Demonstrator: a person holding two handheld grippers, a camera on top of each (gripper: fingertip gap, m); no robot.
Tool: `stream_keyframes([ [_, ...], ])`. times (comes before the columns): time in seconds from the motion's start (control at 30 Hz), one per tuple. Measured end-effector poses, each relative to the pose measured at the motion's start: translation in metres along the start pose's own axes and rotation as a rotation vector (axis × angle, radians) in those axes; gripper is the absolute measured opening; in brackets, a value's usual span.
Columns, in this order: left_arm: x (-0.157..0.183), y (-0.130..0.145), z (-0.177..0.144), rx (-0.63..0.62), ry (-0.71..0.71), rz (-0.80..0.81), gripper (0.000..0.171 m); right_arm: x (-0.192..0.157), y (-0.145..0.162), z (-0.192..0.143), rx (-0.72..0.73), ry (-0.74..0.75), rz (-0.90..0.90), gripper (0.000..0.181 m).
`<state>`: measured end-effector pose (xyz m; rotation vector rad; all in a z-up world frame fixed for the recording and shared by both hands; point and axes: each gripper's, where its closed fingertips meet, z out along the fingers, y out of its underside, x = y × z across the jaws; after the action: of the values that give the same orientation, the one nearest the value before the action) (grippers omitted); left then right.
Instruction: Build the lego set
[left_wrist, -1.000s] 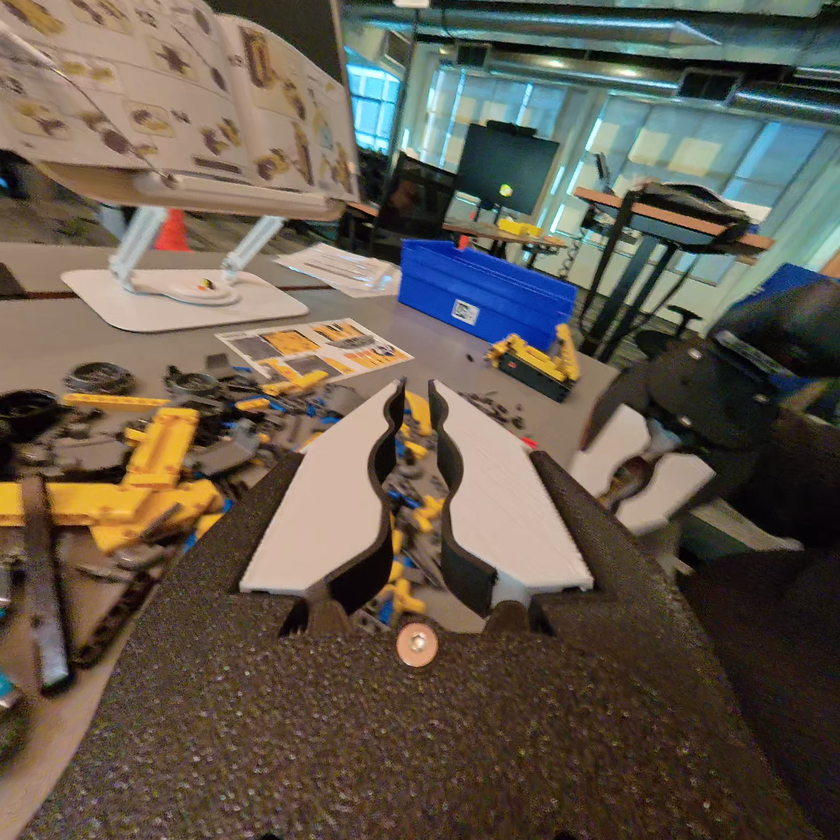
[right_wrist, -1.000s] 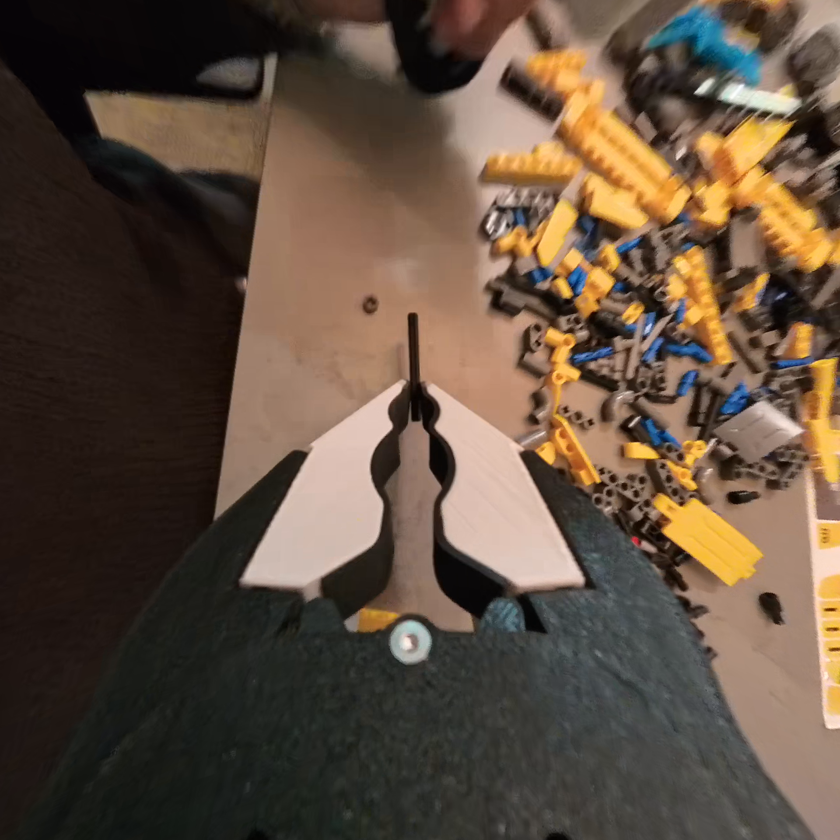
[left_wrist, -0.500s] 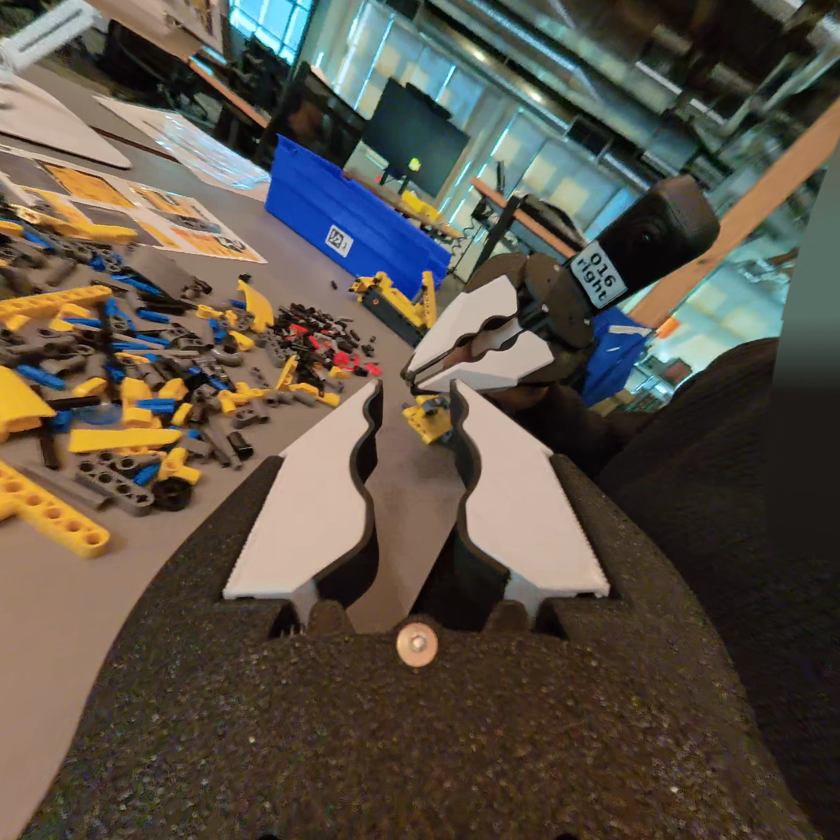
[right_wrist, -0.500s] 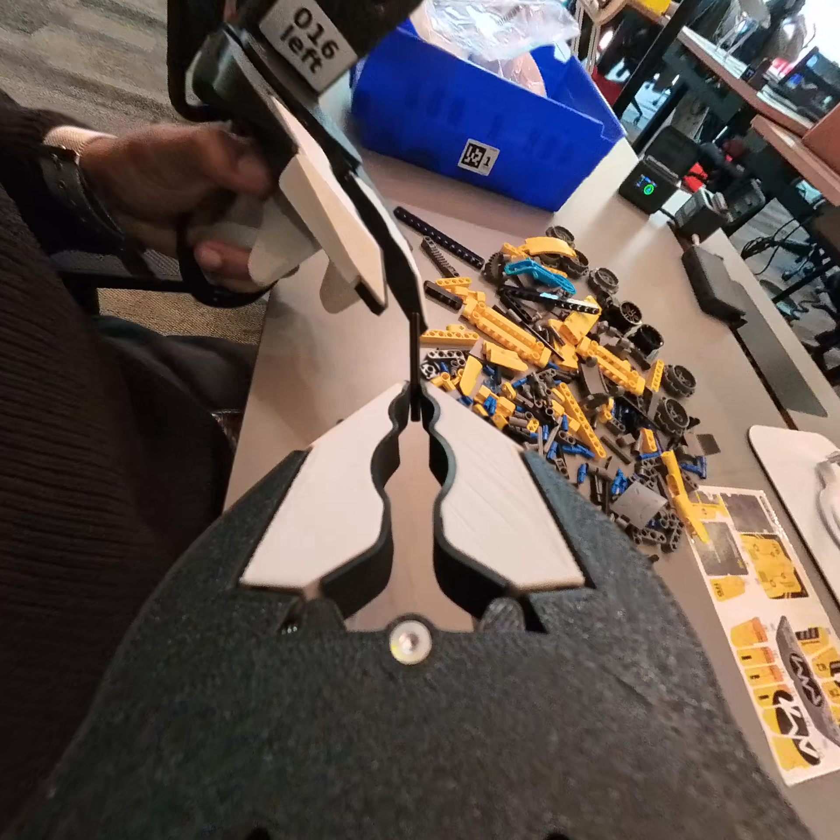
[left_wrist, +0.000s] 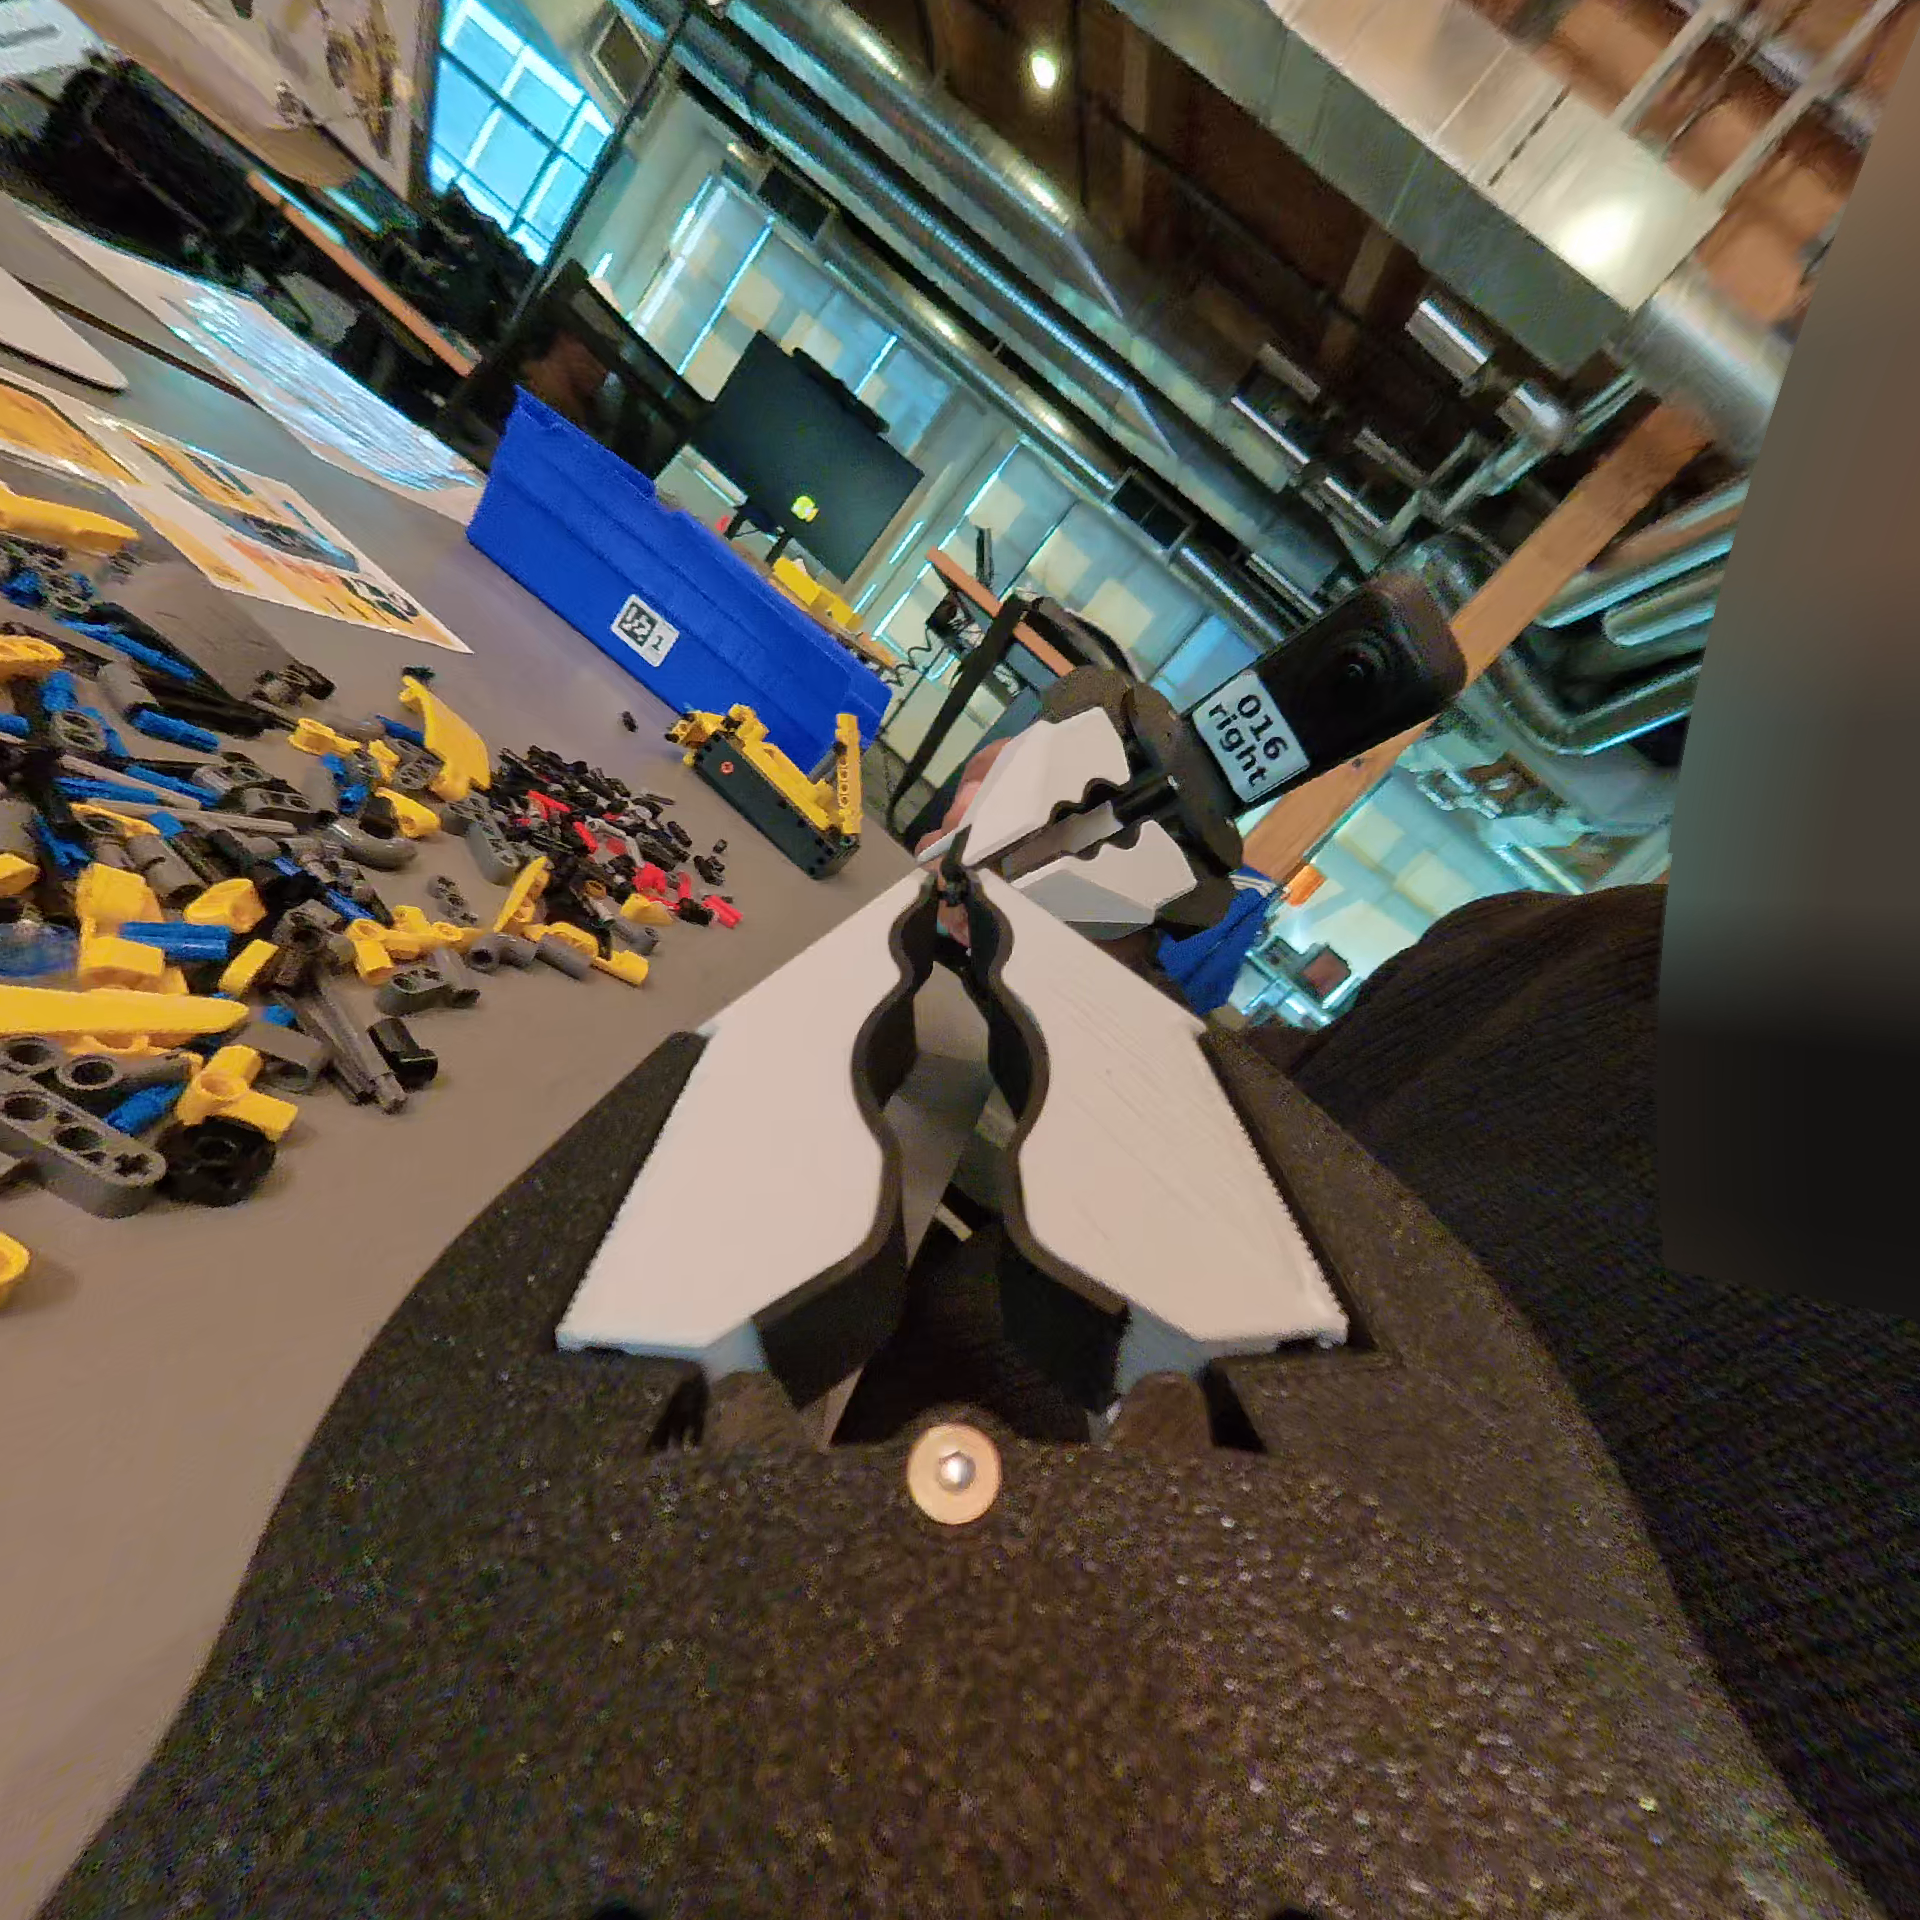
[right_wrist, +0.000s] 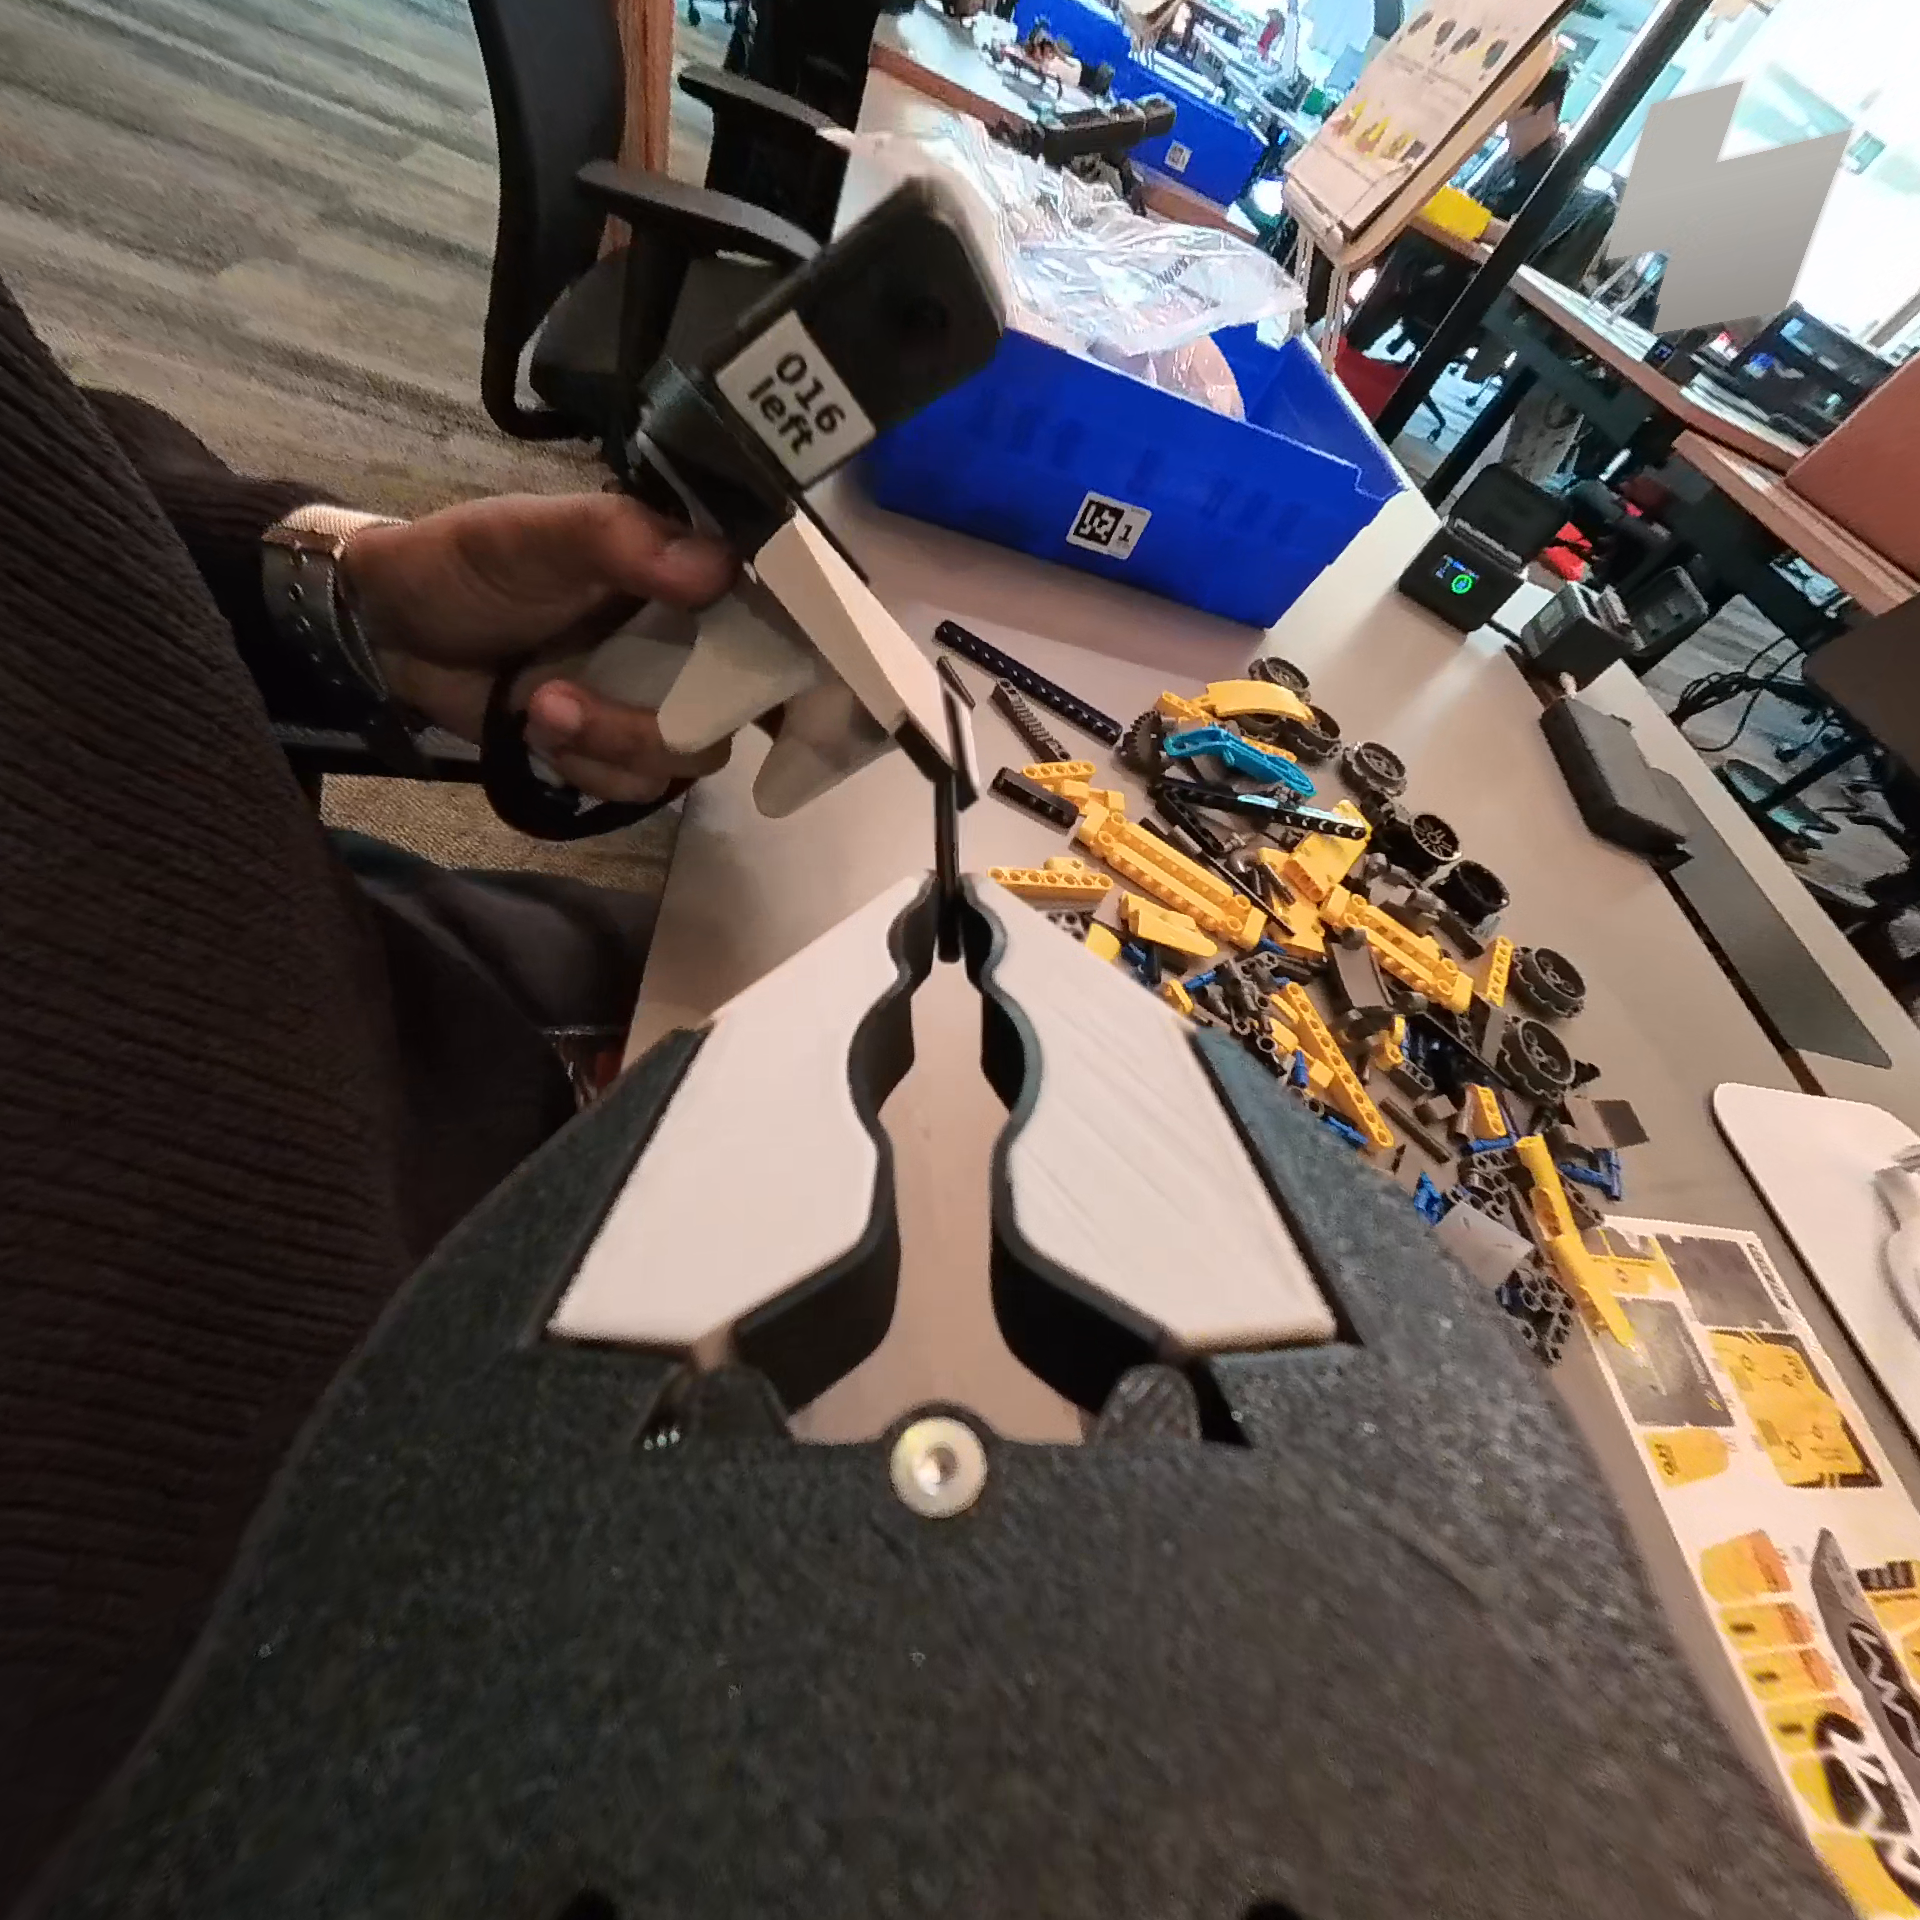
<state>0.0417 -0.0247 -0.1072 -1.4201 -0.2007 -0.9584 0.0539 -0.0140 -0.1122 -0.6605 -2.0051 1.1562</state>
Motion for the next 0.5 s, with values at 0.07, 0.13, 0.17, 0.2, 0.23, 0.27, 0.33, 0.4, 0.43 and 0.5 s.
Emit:
stream_keyframes([
  [0.07, 0.0005, 0.0012, 0.0003, 0.006, 0.016, -0.013, 0.007, -0.0003, -0.0031, 0.0004, 0.013, -0.002, 0.0, 0.004],
  [0.13, 0.0016, 0.0024, 0.0007, 0.008, 0.029, -0.018, 0.012, -0.0001, -0.0054, 0.0009, 0.019, -0.004, -0.001, 0.004],
  [0.17, 0.0021, 0.0022, 0.0007, 0.011, 0.036, -0.022, 0.012, -0.0002, -0.0069, 0.0008, 0.025, -0.006, -0.002, 0.004],
  [0.2, 0.0028, 0.0014, 0.0004, 0.018, 0.043, -0.025, 0.011, -0.0002, -0.0082, 0.0008, 0.031, -0.008, -0.001, 0.004],
  [0.23, 0.0036, -0.0003, -0.0005, 0.029, 0.051, -0.028, 0.006, -0.0002, -0.0091, 0.0008, 0.034, -0.012, 0.002, 0.004],
  [0.27, 0.0052, -0.0017, -0.0013, 0.038, 0.063, -0.03, 0.004, -0.0003, -0.0097, 0.001, 0.037, -0.015, 0.003, 0.004],
  [0.33, 0.0063, -0.0025, -0.0016, 0.044, 0.077, -0.042, 0.004, -0.0008, -0.01, 0.0016, 0.038, -0.018, 0.0, 0.004],
  [0.4, 0.0067, -0.0029, -0.0024, 0.053, 0.088, -0.049, 0.005, -0.0018, -0.0102, 0.0021, 0.038, -0.021, -0.006, 0.004],
  [0.43, 0.0063, -0.0033, -0.0028, 0.058, 0.09, -0.053, 0.007, -0.0021, -0.0102, 0.0023, 0.037, -0.022, -0.008, 0.004],
  [0.5, 0.0057, -0.0039, -0.0035, 0.063, 0.096, -0.059, 0.011, -0.0027, -0.0102, 0.0025, 0.036, -0.024, -0.011, 0.004],
])
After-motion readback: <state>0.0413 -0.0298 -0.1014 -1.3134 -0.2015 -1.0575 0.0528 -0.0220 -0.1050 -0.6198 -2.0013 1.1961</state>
